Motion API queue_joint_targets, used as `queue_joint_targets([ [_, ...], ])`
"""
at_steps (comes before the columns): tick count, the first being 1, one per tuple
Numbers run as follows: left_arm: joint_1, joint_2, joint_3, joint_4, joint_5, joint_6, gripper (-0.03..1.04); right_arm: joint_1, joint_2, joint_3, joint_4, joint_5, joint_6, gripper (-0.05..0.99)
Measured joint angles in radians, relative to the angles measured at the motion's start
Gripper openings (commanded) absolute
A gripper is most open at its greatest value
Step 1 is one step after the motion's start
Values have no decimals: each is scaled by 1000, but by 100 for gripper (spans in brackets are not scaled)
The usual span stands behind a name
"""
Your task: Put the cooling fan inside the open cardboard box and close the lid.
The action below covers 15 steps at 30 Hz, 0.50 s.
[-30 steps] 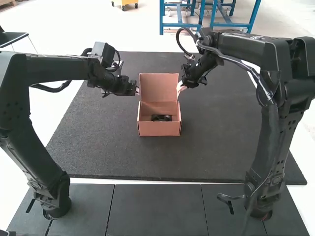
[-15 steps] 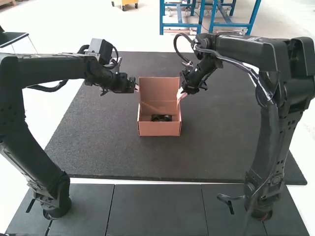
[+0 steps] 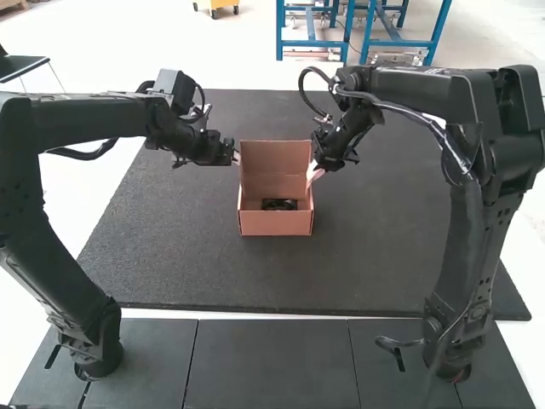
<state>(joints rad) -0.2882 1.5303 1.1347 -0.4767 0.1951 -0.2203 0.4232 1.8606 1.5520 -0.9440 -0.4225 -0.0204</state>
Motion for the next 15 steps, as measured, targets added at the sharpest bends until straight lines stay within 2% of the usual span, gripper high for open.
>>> queue_joint_targets([
  [15, 0, 0, 0, -93, 23, 48, 96, 8, 0, -49, -1, 21, -6, -1],
])
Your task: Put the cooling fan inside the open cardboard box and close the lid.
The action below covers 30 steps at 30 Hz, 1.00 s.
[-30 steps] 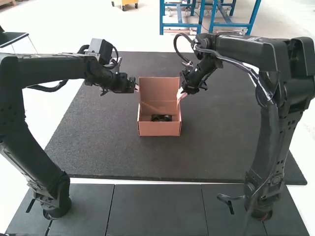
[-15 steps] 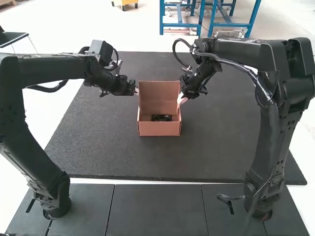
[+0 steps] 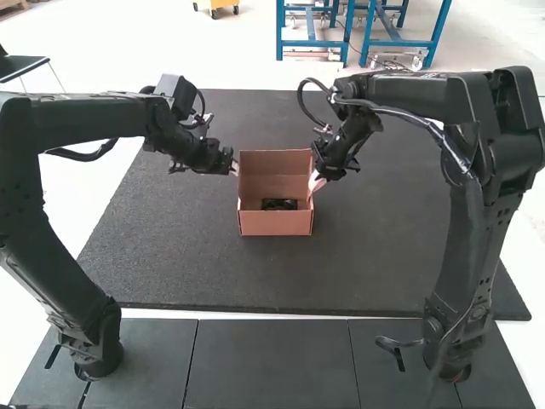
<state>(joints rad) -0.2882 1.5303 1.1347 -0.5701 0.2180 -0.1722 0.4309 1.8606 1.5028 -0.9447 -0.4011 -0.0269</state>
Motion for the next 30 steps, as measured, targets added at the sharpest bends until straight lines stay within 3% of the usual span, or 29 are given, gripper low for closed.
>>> queue_joint_targets([
  [8, 0, 0, 0, -46, 0, 13, 96, 1, 0, -12, 0, 24, -10, 0],
  [9, 0, 0, 0, -47, 0, 14, 96, 1, 0, -16, 0, 27, -11, 7],
  [11, 0, 0, 0, -50, 0, 15, 96, 1, 4, -19, -1, 31, -12, 47],
  [12, 0, 0, 0, -51, 0, 15, 96, 1, 7, -19, 0, 36, -12, 60],
  [14, 0, -6, 0, -54, 0, 15, 96, 1, 16, -19, 2, 48, -12, 83],
  [15, 0, -8, 0, -55, -1, 16, 96, 1, 20, -19, 2, 51, -12, 90],
  [22, 8, -37, 0, -54, -51, 18, 96, -3, 32, 9, -64, 53, -13, 91],
  [30, 47, -37, 0, 28, -119, 14, 96, -10, 17, 127, -205, 14, -51, 91],
])
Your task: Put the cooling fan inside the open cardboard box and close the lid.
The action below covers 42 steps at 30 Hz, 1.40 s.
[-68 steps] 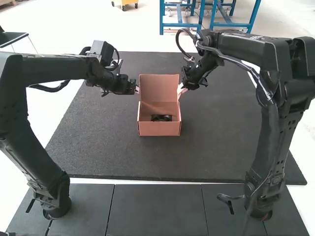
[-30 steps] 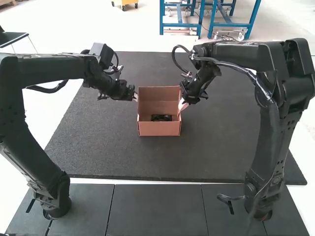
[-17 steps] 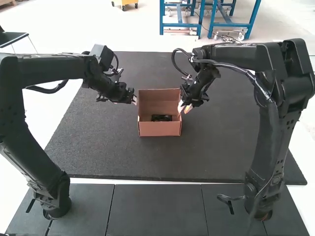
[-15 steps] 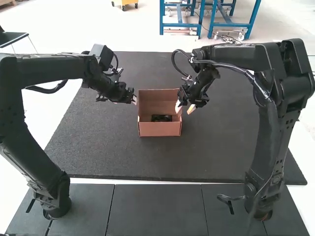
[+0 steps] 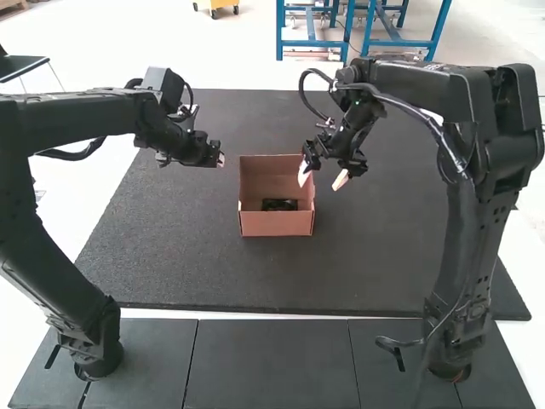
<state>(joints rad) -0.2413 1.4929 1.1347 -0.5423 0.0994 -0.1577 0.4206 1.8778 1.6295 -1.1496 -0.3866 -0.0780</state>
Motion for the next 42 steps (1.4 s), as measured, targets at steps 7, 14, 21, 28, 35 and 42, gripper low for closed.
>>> queue_joint_targets([
  [7, 0, 0, 23, 74, -23, -26, 96, 0, -144, 0, 5, -11, -63, 91],
  [14, -1, 14, 97, 121, -29, -55, 96, 0, -361, -93, 221, 16, -87, 91],
  [21, -37, 81, 101, 117, -29, -68, 96, 0, -483, -300, 389, 71, -51, 91],
  [28, -91, 105, 101, 136, -21, -68, 96, 0, -592, -430, 468, 100, 14, 91],
  [35, -100, 105, 101, 135, -13, -69, 96, 0, -612, -445, 468, 104, 37, 91],
  [42, -107, 113, 101, 80, 27, -67, 96, 0, -612, -445, 468, 106, 41, 91],
])
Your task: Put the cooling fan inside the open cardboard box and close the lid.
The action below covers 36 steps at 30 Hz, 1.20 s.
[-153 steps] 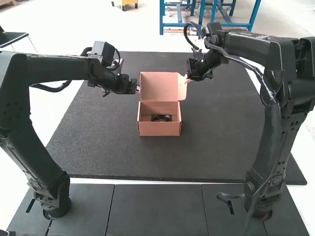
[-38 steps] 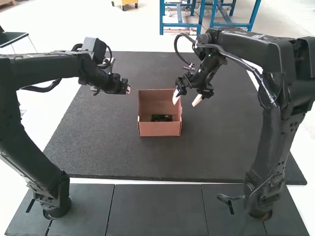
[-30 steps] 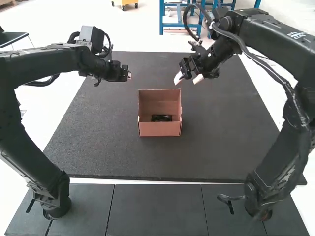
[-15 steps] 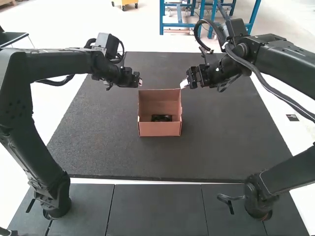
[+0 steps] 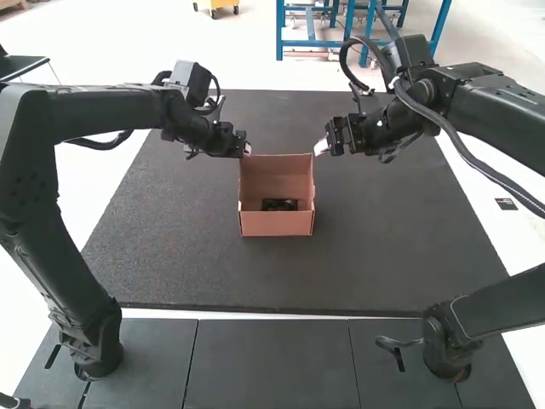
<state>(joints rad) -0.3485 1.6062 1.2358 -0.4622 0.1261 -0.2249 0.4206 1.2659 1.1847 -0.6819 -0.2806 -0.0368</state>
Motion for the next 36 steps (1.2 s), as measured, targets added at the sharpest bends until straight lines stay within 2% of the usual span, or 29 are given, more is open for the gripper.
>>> queue_joint_targets([
  [14, -1, 19, -72, -7, 31, 11, 96, 0, 37, 7, -3, 0, 0, 91],
  [24, -37, 19, -126, 10, 32, 18, 96, 0, 77, 36, -3, 0, 0, 91],
  [36, -55, 75, -166, 45, 32, 18, 96, 0, 79, 39, -3, 0, 0, 91],
])
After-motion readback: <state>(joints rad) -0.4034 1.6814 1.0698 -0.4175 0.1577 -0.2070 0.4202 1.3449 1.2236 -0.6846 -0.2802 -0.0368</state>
